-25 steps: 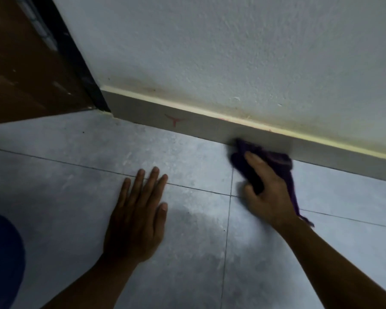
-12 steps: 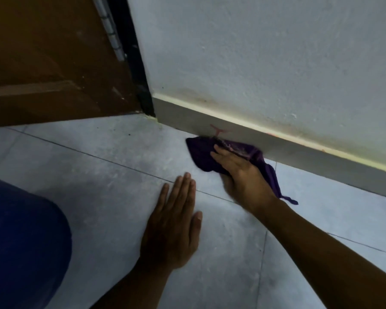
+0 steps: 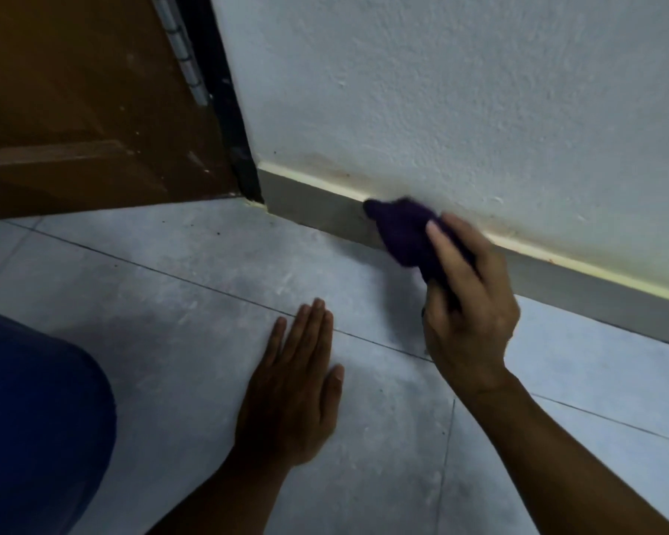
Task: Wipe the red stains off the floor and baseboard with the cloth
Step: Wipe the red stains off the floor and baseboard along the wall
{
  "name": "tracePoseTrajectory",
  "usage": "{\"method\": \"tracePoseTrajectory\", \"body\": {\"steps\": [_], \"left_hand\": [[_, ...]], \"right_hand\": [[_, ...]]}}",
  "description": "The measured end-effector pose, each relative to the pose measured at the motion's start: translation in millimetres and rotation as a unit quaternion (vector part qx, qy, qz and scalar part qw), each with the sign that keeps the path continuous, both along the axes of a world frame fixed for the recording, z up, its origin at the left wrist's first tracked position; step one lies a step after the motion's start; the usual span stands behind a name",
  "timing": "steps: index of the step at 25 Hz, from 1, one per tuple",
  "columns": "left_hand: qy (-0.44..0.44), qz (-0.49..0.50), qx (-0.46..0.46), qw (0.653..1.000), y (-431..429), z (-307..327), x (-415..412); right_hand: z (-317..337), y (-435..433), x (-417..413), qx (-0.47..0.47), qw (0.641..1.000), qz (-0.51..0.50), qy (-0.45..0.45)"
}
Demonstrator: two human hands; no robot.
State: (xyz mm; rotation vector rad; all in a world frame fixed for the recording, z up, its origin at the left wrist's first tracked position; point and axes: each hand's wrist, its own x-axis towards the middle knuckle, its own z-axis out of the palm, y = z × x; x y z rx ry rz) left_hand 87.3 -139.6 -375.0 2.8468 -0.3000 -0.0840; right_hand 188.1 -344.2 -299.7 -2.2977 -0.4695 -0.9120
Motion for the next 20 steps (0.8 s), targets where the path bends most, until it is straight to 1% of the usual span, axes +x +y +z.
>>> {"method": "tracePoseTrajectory", "body": {"steps": [1, 2, 3, 4, 5, 6, 7, 8, 9, 10, 12, 13, 14, 15, 17, 20], "left_hand": [[0.001, -0.001, 0.0, 1.0, 0.0, 0.0, -0.2], [-0.002, -0.002, -0.003, 1.0, 0.0, -0.1, -0.5], [-0.005, -0.004, -0.005, 1.0, 0.2, 0.1, -0.7], [-0.007, -0.004, -0.005, 1.0, 0.5, 0.6, -1.1], [-0.009, -0.004, -0.005, 1.0, 0.4, 1.1, -1.1], [-0.01, -0.003, -0.006, 1.0, -0.1, 1.3, -1.1], [-0.01, -0.002, -0.009, 1.0, -0.2, 1.5, -1.3], [-0.012, -0.002, -0.013, 1.0, -0.9, 1.5, -1.5], [-0.013, 0.0, -0.016, 1.0, -1.9, 1.6, -2.1], [-0.013, 0.002, -0.018, 1.0, -2.0, 1.8, -2.7], [-0.014, 0.002, -0.023, 1.0, -2.6, 1.6, -3.4], [-0.019, 0.003, -0.026, 0.999, -3.2, 1.1, -3.2], [-0.022, 0.004, -0.026, 0.999, -4.3, 0.6, -3.2], [-0.022, 0.005, -0.024, 0.999, -5.3, 0.7, -2.7], [-0.019, 0.006, -0.023, 1.0, -5.1, 1.1, -2.4], [-0.009, 0.006, -0.01, 1.0, -2.2, 0.5, -0.2]], "right_hand": [[6.2, 6.4, 8.3, 0.014, 0.999, 0.004, -0.043], [11.0, 13.4, 18.0, -0.006, 0.997, 0.032, -0.073], [12.4, 19.7, 27.3, -0.064, 0.993, 0.072, -0.072], [9.8, 24.0, 35.0, -0.156, 0.98, 0.116, -0.039], [4.0, 25.1, 41.8, -0.272, 0.949, 0.157, 0.025], [-4.5, 22.8, 46.7, -0.379, 0.901, 0.18, 0.112], [-14.4, 17.8, 47.9, -0.442, 0.859, 0.179, 0.187], [-21.7, 10.0, 44.8, -0.457, 0.841, 0.167, 0.238], [-24.9, 0.6, 39.3, -0.452, 0.84, 0.153, 0.258], [-27.6, -11.2, 29.3, -0.434, 0.853, 0.134, 0.258], [-30.5, -42.3, 6.5, -0.41, 0.879, 0.083, 0.23], [-29.1, -55.4, -0.9, -0.404, 0.883, 0.062, 0.231], [-27.8, -62.1, -1.9, -0.41, 0.877, 0.056, 0.243], [-25.9, -57.9, 4.5, -0.426, 0.863, 0.066, 0.265], [-24.5, -17.5, 33.0, -0.436, 0.837, 0.111, 0.311], [-31.4, 54.0, 68.7, -0.393, 0.84, 0.199, 0.317]]}}
